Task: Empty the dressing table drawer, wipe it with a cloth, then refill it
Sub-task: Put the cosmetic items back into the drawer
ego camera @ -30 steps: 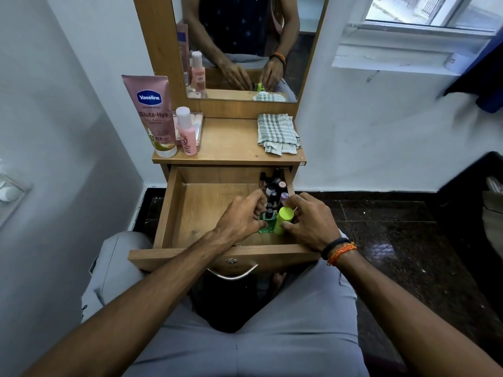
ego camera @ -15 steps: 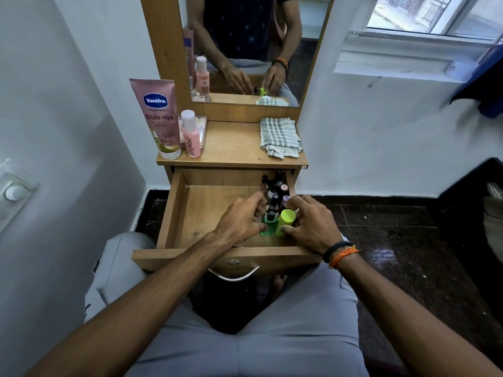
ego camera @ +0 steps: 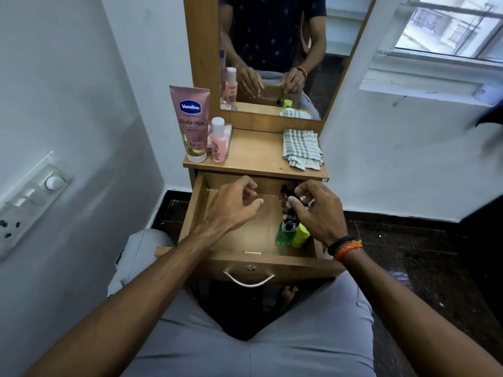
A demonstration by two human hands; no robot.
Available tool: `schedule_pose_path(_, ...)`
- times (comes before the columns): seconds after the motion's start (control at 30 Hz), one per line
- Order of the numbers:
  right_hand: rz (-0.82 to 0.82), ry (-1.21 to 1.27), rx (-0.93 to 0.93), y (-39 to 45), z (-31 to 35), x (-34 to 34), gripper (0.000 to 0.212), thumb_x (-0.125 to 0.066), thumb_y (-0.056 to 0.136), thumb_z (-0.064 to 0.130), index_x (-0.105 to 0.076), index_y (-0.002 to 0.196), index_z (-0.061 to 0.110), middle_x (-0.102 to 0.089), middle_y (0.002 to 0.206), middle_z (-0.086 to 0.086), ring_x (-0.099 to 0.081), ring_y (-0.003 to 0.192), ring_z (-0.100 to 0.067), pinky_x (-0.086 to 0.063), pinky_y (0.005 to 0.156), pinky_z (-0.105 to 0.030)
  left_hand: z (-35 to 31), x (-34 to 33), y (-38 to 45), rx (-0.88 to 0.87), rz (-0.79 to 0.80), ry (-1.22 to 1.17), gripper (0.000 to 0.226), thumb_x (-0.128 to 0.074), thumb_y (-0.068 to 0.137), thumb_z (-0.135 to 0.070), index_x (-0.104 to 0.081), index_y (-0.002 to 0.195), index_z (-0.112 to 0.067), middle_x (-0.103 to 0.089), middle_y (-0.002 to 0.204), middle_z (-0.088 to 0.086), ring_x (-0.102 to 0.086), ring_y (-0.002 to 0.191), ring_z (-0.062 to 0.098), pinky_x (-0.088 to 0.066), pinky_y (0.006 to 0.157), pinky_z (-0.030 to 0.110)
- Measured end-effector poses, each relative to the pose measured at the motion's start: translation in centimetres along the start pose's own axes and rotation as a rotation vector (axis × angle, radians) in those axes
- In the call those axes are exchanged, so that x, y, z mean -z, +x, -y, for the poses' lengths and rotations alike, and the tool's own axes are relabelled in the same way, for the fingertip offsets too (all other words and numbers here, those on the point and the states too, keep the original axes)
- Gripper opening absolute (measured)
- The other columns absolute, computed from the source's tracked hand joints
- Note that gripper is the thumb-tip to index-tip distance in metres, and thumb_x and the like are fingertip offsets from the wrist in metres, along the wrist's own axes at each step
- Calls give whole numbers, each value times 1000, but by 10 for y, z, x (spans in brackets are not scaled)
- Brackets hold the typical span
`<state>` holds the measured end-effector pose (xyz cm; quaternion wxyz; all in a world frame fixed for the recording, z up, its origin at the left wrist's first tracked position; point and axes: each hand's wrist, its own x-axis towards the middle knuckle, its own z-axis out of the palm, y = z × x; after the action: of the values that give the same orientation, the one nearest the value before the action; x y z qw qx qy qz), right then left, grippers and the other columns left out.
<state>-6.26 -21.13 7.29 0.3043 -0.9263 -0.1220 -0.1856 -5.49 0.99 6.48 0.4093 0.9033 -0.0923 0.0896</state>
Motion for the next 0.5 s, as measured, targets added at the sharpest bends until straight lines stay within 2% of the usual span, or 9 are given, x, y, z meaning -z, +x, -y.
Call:
schedule_pose_path(0.1, 8, 118, -7, 28, 25, -11, 15, -73, 88, 24, -64, 97, 17, -65, 91, 4, -61, 76, -11, -56, 68, -26, 3, 18, 7, 63, -148, -53, 25, -76, 85, -25, -65, 107, -18, -70, 91, -8, -65, 82, 0, -58, 75, 21)
schedule_pose_path(0.27, 18, 247, -22, 72, 66, -45, 20, -76, 85, 24, -68, 102, 15, -67, 91, 3, -64, 78, -12, -58, 73, -29, 5, 41, 17, 172, -374, -127, 15, -75, 84, -19, -65, 96, -17, -68, 84, -11, -64, 78, -1, -57, 77, 24)
schedule_pose_path(0.37, 25, 295, -71, 91, 87, -69, 26, -74, 85, 28, -68, 108, 17, -67, 96, 5, -63, 82, -9, -58, 77, -30, 7, 52, 21, 229, -430, -133, 15, -76, 84, -17, -66, 95, -17, -66, 83, -14, -61, 78, -3, -57, 80, 27)
schedule_pose_path(0.5, -11, 313, -105, 110, 108, -90, 41, -73, 85, 28, -62, 123, 18, -67, 108, 3, -63, 92, -10, -58, 81, -31, 11, 62, 24, 258, -448, -149, 16, -75, 86, -15, -65, 98, -17, -68, 92, -8, -61, 81, 0, -58, 85, 29)
